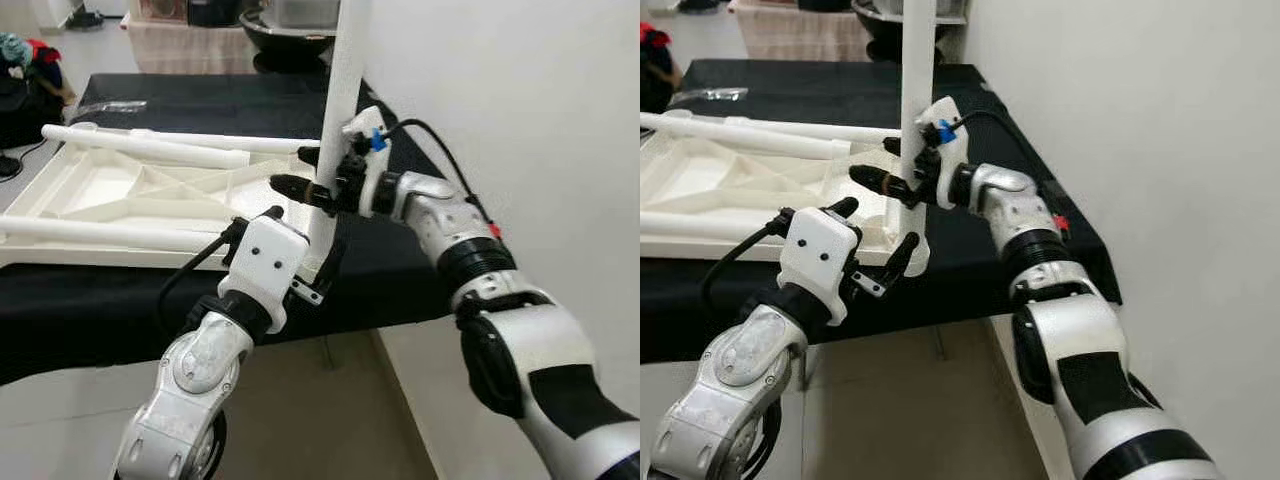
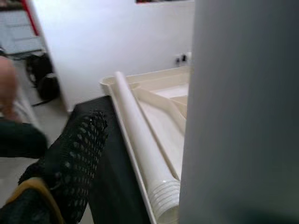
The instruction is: Building children table
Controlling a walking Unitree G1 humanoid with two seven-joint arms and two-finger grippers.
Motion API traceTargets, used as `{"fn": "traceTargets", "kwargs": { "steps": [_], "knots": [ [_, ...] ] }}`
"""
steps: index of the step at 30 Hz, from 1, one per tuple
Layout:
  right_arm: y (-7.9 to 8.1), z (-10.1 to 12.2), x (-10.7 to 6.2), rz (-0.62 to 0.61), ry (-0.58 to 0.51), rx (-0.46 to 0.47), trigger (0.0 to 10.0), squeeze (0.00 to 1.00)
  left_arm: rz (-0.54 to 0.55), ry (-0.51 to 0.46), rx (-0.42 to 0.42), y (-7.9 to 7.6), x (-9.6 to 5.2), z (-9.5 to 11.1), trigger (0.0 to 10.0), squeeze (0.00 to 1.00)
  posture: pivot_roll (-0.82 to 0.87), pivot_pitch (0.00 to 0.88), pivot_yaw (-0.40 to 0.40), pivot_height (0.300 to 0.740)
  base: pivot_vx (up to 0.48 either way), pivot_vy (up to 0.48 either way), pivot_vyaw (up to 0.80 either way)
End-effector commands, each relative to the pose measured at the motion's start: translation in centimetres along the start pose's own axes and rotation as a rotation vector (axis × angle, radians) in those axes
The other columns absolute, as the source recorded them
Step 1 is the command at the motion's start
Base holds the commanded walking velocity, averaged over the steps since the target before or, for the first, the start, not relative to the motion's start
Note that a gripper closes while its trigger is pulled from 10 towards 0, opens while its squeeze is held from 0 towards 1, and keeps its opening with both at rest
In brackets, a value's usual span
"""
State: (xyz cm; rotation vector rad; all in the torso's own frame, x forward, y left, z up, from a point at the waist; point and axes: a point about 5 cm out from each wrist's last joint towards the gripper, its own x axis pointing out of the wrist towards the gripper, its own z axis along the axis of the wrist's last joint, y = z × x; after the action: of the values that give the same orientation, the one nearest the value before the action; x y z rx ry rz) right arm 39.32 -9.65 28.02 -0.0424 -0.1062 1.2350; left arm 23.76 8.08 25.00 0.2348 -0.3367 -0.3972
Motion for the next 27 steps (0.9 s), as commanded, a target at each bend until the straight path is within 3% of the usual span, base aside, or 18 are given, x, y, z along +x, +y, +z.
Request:
{"fn": "traceTargets", "kwargs": {
  "steps": [1, 2, 3, 4, 7, 12, 15, 20, 25, 27],
  "knots": [
    [0.0, 0.3, -0.3, 0.039, -0.045, 0.023, 10.0, 0.0, -0.007, 0.011, 0.005, -0.2, 0.0, -0.2, 10.0, 0.0, 0.09, 0.109, -0.126, 0.74, 0.0, 0.0, 0.0],
    [-0.1, 0.2, -0.3, 0.037, -0.061, 0.048, 10.0, 0.0, -0.007, 0.011, 0.007, -0.2, 0.0, -0.2, 10.0, 0.0, 0.09, 0.109, -0.126, 0.74, 0.0, 0.0, 0.0],
    [0.0, 0.2, -0.3, 0.05, -0.073, 0.074, 8.4, 0.0, -0.007, 0.011, 0.007, -0.2, 0.0, -0.2, 10.0, 0.0, 0.09, 0.109, -0.126, 0.74, 0.0, 0.0, 0.0],
    [0.1, 0.1, -0.4, 0.07, -0.08, 0.087, 0.0, 0.0, -0.007, 0.012, 0.007, -0.2, 0.0, -0.2, 10.0, 0.0, 0.09, 0.109, -0.126, 0.74, 0.0, 0.0, 0.0],
    [0.0, 0.2, -0.6, 0.075, -0.118, 0.112, 0.0, 0.0, -0.006, 0.012, 0.007, -0.1, 0.0, -0.2, 10.0, 0.0, 0.09, 0.11, -0.127, 0.74, 0.0, 0.0, 0.0],
    [-1.0, 0.7, -0.6, -0.087, -0.178, 0.14, 0.0, 0.0, -0.005, 0.011, 0.009, -0.1, 0.0, -0.1, 10.0, 0.0, 0.09, 0.112, -0.129, 0.74, 0.0, 0.0, 0.0],
    [-1.4, 0.8, -0.7, -0.179, -0.163, 0.114, 0.0, 0.0, -0.004, 0.011, 0.009, -0.1, 0.0, -0.1, 10.0, 0.0, 0.09, 0.113, -0.13, 0.74, 0.0, 0.0, 0.0],
    [-2.9, 0.1, -1.3, -0.484, -0.101, 0.105, 0.0, 0.0, 0.001, 0.011, 0.007, -0.1, 0.0, -0.1, 10.0, 0.0, 0.09, 0.113, -0.134, 0.74, 0.0, 0.0, 0.0],
    [-3.4, -0.4, -1.7, -0.599, -0.057, 0.106, 0.0, 0.0, 0.001, 0.011, 0.007, -0.1, 0.0, -0.1, 10.0, 0.0, 0.09, 0.112, -0.132, 0.74, 0.0, 0.0, 0.0],
    [-5.2, -2.8, -5.4, -1.214, 0.106, 0.074, 0.0, 0.0, -0.001, 0.007, 0.005, -0.2, 0.0, -0.1, 10.0, 0.0, 0.08, 0.106, -0.127, 0.74, 0.0, 0.0, 0.0]
  ]
}}
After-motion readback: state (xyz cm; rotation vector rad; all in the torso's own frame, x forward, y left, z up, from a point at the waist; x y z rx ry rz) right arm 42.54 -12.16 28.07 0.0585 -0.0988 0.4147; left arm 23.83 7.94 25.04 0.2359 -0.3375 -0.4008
